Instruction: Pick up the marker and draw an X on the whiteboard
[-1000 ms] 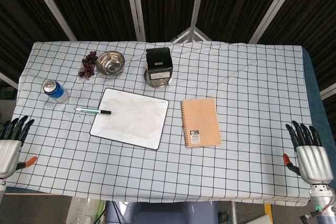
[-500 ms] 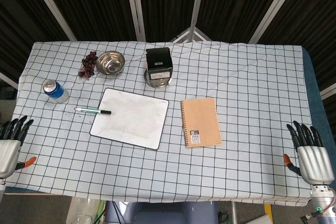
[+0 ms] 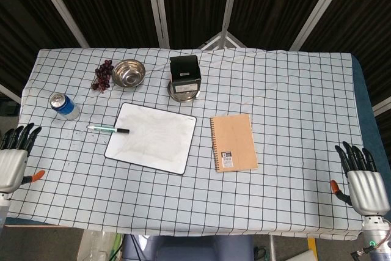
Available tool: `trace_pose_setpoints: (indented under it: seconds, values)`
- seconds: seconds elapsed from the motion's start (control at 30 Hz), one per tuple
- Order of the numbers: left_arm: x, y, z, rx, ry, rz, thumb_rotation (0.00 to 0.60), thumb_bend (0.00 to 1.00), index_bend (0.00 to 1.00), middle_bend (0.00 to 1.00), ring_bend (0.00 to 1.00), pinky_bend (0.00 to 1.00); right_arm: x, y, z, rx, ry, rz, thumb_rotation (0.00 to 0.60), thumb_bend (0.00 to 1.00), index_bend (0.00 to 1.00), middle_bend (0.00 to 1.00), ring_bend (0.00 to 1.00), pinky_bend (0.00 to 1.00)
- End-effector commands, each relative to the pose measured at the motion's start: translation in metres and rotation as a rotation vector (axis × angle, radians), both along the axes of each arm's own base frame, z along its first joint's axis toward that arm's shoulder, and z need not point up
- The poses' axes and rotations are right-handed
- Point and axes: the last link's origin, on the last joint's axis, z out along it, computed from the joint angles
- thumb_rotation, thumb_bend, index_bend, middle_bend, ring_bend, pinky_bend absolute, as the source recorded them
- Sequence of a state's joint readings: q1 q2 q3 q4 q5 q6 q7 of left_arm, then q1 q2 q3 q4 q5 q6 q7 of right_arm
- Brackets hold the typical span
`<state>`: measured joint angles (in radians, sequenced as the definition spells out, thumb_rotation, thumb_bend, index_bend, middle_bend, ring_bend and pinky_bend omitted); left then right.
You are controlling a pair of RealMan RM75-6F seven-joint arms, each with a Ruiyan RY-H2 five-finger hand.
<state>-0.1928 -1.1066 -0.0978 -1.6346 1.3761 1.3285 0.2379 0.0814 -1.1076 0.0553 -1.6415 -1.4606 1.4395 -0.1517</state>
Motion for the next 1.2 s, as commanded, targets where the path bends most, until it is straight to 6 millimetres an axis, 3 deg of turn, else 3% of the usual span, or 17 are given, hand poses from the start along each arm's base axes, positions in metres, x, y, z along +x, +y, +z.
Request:
trace_pose_setpoints:
  seconds: [0.03,0.3,0.5,0.6,0.83,1.2]
  values:
    - [0.011,0.038,-0.009,-0.023,0.010,0.003,0.600,0.15,0.01,0.00,0.00,0.00,0.000,-0.001,0.000,0.004,-0.006,-0.003,0.600,0.35,0.00,0.00,0.00,0.00]
    - [0.030,0.098,-0.035,-0.079,0.059,0.004,0.600,0.26,0.32,0.03,0.00,0.00,0.000,-0.002,0.000,0.010,-0.023,-0.010,0.600,0.35,0.00,0.00,0.00,0.00]
    - [0.035,0.133,-0.059,-0.111,0.100,0.023,0.600,0.33,0.42,0.06,0.00,0.00,-0.001,-0.002,0.001,0.008,-0.041,-0.020,0.600,0.35,0.00,0.00,0.00,0.00]
    - [0.039,0.154,-0.082,-0.136,0.141,0.040,0.600,0.36,0.45,0.06,0.00,0.00,-0.002,-0.003,0.003,0.010,-0.053,-0.021,0.600,0.35,0.00,0.00,0.00,0.00]
    - [0.045,0.171,-0.113,-0.166,0.181,0.054,0.600,0.40,0.45,0.06,0.00,0.00,-0.003,-0.002,0.005,0.011,-0.070,-0.023,0.600,0.35,0.00,0.00,0.00,0.00]
    - [0.051,0.178,-0.146,-0.225,0.192,0.064,0.600,0.41,0.46,0.07,0.00,0.00,-0.004,0.000,0.008,0.011,-0.091,-0.027,0.600,0.35,0.00,0.00,0.00,0.00]
